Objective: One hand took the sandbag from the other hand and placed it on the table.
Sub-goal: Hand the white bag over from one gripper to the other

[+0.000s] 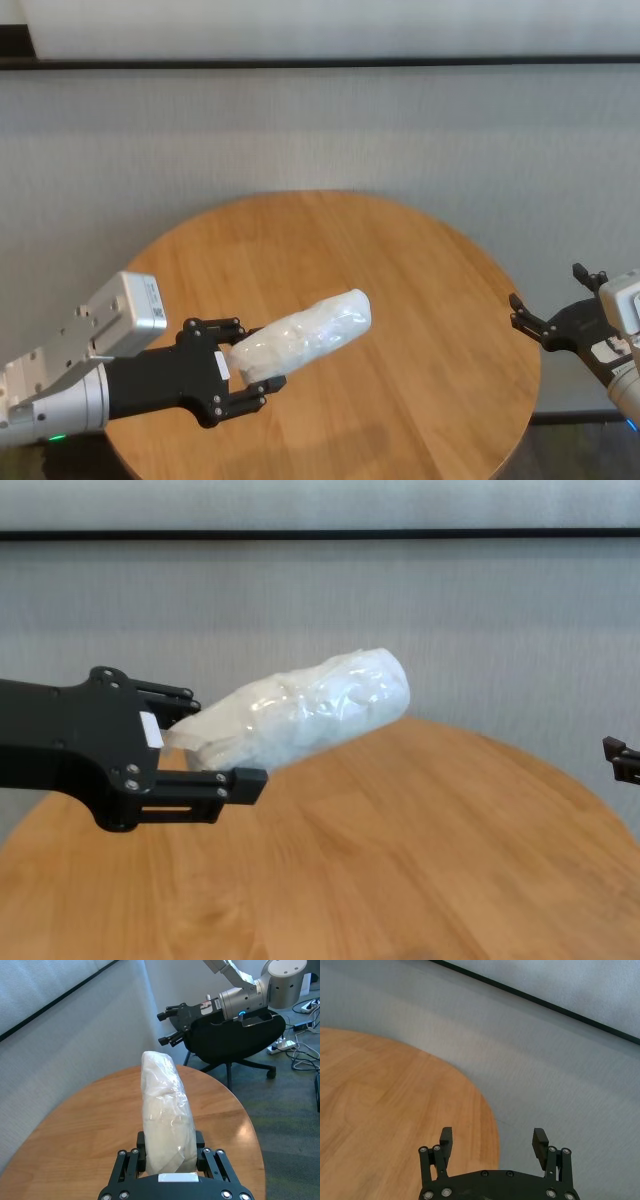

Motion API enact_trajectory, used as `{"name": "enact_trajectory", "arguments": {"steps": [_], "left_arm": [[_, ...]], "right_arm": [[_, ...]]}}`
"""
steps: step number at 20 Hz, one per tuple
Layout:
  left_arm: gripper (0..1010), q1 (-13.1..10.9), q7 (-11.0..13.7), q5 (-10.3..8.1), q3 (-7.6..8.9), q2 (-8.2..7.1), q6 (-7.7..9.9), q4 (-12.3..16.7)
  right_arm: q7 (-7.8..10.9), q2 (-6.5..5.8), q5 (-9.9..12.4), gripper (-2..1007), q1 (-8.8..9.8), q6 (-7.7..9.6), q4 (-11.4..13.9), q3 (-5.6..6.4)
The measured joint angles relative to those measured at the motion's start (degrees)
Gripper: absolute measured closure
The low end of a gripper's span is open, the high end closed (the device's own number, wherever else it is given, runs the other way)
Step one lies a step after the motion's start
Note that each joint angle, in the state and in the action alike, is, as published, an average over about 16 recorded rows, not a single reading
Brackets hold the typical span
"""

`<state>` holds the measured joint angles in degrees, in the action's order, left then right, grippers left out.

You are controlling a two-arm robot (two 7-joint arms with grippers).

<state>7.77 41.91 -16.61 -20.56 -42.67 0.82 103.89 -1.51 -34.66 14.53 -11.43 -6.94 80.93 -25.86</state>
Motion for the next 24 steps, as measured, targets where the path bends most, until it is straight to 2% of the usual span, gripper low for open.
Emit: {"name": "enact_trajectory", "arguments": {"steps": [2, 5, 12, 15, 18, 21, 24], "left_arm": [[441, 0.00, -0.11, -0.03, 0.04, 0.09, -0.07, -0.08], [441, -0.04, -0.09, -0.04, 0.11, 0.15, -0.14, -0.13], [441, -0.11, 0.05, -0.01, 0.20, 0.23, -0.12, -0.26], [441, -0.12, 0.09, 0.00, 0.23, 0.25, -0.10, -0.30], [441, -0.14, 0.13, 0.01, 0.24, 0.26, -0.09, -0.33], [441, -0.15, 0.15, 0.01, 0.25, 0.28, -0.07, -0.35], [441, -0.16, 0.17, 0.02, 0.27, 0.29, -0.06, -0.36]], "right_arm": [[0.48, -0.13, -0.06, -2, 0.01, -0.16, 0.25, -0.03], [2.17, -0.75, 0.00, -2, 0.20, -0.77, 1.44, -0.16], [8.47, -3.78, 0.64, -1, 2.24, -4.53, 7.29, -0.59], [11.38, -5.34, 0.25, -1, 3.52, -7.21, 10.28, -0.82], [13.46, -6.75, -1.03, -1, 4.84, -10.49, 12.96, -0.98], [14.19, -7.71, -3.58, -1, 6.02, -14.27, 14.70, -0.94], [14.16, -8.24, -6.96, -2, 6.79, -17.74, 15.54, -0.78]]}}
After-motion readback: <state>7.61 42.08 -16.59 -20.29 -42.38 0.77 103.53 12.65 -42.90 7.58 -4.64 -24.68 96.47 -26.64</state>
